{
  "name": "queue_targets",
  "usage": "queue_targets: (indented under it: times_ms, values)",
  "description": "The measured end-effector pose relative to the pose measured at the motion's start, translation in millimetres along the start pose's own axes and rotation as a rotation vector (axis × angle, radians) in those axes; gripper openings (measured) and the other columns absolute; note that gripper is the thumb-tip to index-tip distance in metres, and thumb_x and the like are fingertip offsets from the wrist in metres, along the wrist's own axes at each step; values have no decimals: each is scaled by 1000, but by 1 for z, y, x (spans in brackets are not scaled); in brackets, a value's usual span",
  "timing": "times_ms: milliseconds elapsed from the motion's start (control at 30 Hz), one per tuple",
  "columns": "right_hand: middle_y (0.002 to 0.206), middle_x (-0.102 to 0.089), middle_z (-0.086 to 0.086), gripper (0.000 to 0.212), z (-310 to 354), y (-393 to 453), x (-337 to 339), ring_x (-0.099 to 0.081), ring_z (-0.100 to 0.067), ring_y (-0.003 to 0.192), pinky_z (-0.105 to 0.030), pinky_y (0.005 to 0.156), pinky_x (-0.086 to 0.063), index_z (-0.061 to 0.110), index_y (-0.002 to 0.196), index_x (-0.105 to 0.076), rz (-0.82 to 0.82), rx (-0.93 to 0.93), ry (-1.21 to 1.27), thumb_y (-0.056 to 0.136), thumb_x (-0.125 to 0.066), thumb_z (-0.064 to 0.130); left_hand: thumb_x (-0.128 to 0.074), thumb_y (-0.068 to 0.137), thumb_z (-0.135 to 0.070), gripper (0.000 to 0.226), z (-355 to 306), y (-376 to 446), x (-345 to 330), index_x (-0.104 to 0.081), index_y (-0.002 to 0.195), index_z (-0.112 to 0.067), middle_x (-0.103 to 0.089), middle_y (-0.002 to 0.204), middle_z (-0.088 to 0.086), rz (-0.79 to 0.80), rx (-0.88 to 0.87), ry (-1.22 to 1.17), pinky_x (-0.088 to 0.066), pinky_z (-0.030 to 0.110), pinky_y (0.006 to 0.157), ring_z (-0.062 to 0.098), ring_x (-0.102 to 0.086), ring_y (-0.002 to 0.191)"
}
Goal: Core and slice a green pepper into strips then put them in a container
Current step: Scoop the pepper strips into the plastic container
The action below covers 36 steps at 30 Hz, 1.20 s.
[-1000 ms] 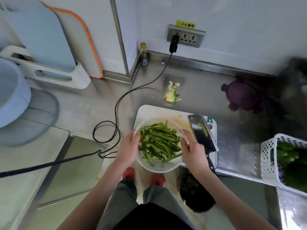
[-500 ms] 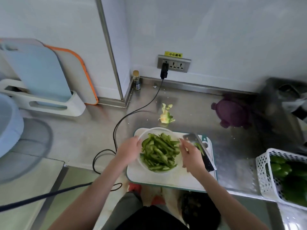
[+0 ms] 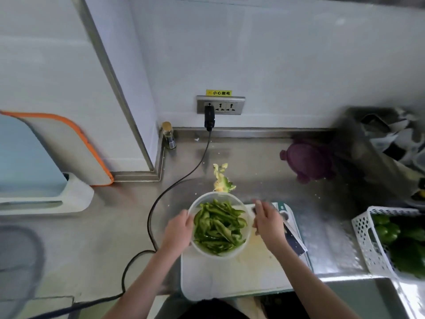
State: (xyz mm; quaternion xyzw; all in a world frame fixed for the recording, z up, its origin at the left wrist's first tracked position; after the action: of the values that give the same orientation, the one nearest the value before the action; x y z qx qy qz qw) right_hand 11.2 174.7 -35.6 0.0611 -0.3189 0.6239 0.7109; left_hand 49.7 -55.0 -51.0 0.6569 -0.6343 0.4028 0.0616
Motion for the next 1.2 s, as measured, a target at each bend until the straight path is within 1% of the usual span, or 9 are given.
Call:
queue_targets:
  times_ms: [100, 300, 400, 533, 700, 933, 1067, 1133, 1200]
  values:
    - [101, -66, -11, 25, 2, 58, 25, -61, -26, 83, -29, 68, -44, 14, 118, -56, -205, 36, -138, 95, -49, 20, -38, 100, -32, 21, -7, 2, -2, -49, 96, -15, -60, 78, 7, 52, -25, -108, -47, 26, 40, 13, -59, 48]
    - [142, -37, -18, 47, -3, 172, 61, -38, -39, 125, -52, 98, -36, 9, 137, -35, -309, -61, -600, 95, -50, 23, -39, 100, -29, 18, -8, 1, -7, -38, 118, -27, -52, 60, 1, 68, -19, -180, -39, 24, 38, 5, -47, 34]
    - [144, -32, -19, 46, -18, 189, 59, -32, -40, 127, -53, 95, -40, 8, 142, -28, -211, -180, -751, 98, -43, 13, -40, 100, -30, 18, -7, 2, -7, -40, 117, -26, -52, 56, 1, 55, -27, -144, -39, 23, 38, 5, -47, 34]
    - [136, -41, -19, 41, -38, 183, 57, -36, -36, 123, -42, 86, -48, 3, 134, -37, -203, -30, -1010, 93, -36, -4, -40, 99, -30, 18, -8, 0, -8, -43, 116, -24, -51, 55, 2, 38, -3, -146, -40, 24, 38, 5, -46, 34]
    - [127, -51, -12, 33, -40, 161, 51, -45, -29, 118, -39, 82, -47, 7, 125, -40, -211, 110, -1129, 93, -47, 10, -37, 100, -29, 14, -15, -3, -10, -49, 105, -23, -53, 60, -1, 10, 19, -164, -40, 25, 38, 8, -48, 39]
    - [120, -57, -13, 25, 16, 115, 61, -48, -32, 114, -41, 83, -47, 5, 116, -48, -339, 370, -940, 91, -47, 2, -41, 98, -37, 16, -14, -11, -1, -51, 102, -25, -57, 58, 1, 0, 20, -102, -45, 33, 51, 18, -55, 51]
    - [96, -59, -7, 13, 56, 60, 75, -51, -27, 92, -37, 76, -47, 4, 101, -58, -489, 613, -281, 88, -58, 2, -40, 95, -44, 34, -23, -20, 15, -55, 114, -21, -62, 76, -4, -310, -75, 33, -40, 31, 62, 20, -61, 72]
    - [91, -58, 2, 14, 72, 28, 71, -53, -13, 83, -21, 72, -44, 10, 100, -58, -467, 559, 66, 89, -57, 2, -42, 88, -60, 51, -39, -15, 24, -51, 119, -21, -61, 83, -8, -310, -173, -162, -43, 29, 64, 15, -62, 77]
    - [83, -63, 2, 7, 72, 13, 56, -57, -8, 70, -19, 64, -46, 14, 95, -58, -419, 398, 269, 91, -59, 9, -49, 81, -67, 60, -62, -3, 29, -50, 120, -22, -63, 101, -4, -84, -124, -551, -49, 31, 79, 16, -63, 90]
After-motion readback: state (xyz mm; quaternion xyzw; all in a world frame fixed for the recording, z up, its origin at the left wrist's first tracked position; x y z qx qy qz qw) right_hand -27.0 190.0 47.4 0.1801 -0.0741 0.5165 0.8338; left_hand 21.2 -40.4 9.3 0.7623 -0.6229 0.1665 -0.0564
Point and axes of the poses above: each hand's wrist, its own y-axis towards the middle knuckle, its own x-axis out of the back of the hand, z = x × y, the point moved 1 cm from there along y, towards the middle knuckle
